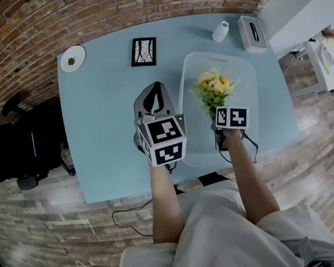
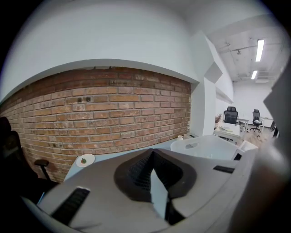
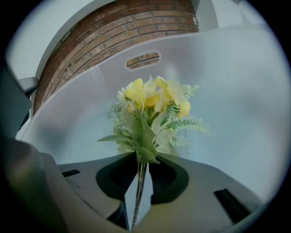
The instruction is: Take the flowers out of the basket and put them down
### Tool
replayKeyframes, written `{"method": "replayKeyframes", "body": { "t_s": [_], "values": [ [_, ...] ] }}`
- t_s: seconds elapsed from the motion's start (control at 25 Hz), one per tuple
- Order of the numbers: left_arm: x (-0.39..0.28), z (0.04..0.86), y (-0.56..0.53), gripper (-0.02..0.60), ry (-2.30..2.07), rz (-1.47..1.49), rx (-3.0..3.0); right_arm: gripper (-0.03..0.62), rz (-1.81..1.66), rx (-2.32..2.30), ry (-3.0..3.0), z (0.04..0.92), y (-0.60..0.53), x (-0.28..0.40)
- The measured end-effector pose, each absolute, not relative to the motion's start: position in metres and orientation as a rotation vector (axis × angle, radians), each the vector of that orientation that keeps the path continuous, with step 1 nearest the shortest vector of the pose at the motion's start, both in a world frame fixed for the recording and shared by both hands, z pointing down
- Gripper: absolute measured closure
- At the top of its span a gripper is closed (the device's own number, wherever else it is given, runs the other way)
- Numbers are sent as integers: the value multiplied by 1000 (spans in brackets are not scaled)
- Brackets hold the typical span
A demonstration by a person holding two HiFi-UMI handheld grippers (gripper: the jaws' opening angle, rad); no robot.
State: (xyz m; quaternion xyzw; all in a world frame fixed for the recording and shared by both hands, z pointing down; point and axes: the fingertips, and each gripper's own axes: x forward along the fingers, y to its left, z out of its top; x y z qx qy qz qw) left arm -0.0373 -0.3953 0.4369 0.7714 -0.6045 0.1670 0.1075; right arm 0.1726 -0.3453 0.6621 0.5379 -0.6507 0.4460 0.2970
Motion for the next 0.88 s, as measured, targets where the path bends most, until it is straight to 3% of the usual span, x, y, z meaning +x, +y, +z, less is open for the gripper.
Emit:
{"method": "replayKeyframes", "body": {
  "t_s": [0.88],
  "values": [
    [-18, 400, -323, 563, -1557, 356, 2497, 500, 644, 1740, -2093, 471, -327, 144]
  ]
}}
